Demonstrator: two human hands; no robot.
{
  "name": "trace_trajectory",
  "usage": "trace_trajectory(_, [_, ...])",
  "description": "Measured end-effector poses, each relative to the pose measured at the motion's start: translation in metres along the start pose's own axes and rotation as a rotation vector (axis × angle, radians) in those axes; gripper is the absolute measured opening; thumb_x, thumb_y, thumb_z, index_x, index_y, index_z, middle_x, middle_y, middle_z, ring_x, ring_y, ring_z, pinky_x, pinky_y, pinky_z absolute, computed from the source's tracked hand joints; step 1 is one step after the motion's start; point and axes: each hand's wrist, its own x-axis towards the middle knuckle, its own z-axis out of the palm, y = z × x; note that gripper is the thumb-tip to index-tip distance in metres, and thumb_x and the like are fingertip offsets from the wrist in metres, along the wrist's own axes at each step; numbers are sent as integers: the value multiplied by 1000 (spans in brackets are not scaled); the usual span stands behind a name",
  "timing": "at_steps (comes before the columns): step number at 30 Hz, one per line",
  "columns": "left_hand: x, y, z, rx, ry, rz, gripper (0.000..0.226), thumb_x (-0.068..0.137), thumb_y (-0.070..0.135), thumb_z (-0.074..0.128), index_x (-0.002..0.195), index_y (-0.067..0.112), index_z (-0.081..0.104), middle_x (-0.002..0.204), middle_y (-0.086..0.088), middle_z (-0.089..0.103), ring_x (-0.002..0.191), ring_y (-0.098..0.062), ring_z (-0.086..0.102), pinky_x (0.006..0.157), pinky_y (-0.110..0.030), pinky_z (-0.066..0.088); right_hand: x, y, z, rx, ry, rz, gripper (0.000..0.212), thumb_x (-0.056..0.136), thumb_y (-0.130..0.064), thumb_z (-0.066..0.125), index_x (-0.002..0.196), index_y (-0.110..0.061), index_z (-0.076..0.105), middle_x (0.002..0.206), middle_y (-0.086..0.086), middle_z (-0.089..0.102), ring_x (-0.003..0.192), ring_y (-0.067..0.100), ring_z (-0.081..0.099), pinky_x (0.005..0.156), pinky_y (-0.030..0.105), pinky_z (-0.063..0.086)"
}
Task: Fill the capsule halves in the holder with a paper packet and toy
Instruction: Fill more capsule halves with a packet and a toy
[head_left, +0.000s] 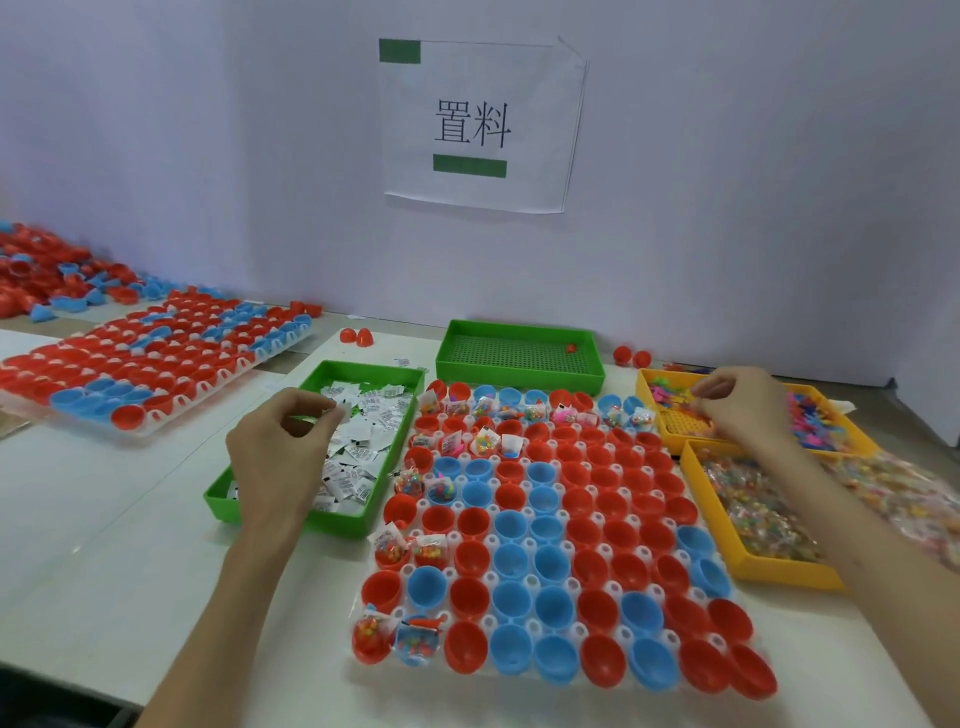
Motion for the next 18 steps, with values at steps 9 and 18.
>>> trace_trajectory(9, [-3,3,13,-38,53,12,13,87,23,77,93,13,72,75,9,66,71,-1,62,66,-12,43,-3,-18,-9,107,92,-50,14,83,-8,77,82,-20,70,79,-1,67,67,1,56,55,18,37])
trace_trajectory(18, [-5,2,14,-8,48,5,6,87,26,76,87,21,73,68,18,62,65,0,61,63,-11,40,-8,-19,-13,208,125,-44,8,83,-16,80,84,-16,72,79,3,69,75,19,65,64,26,46])
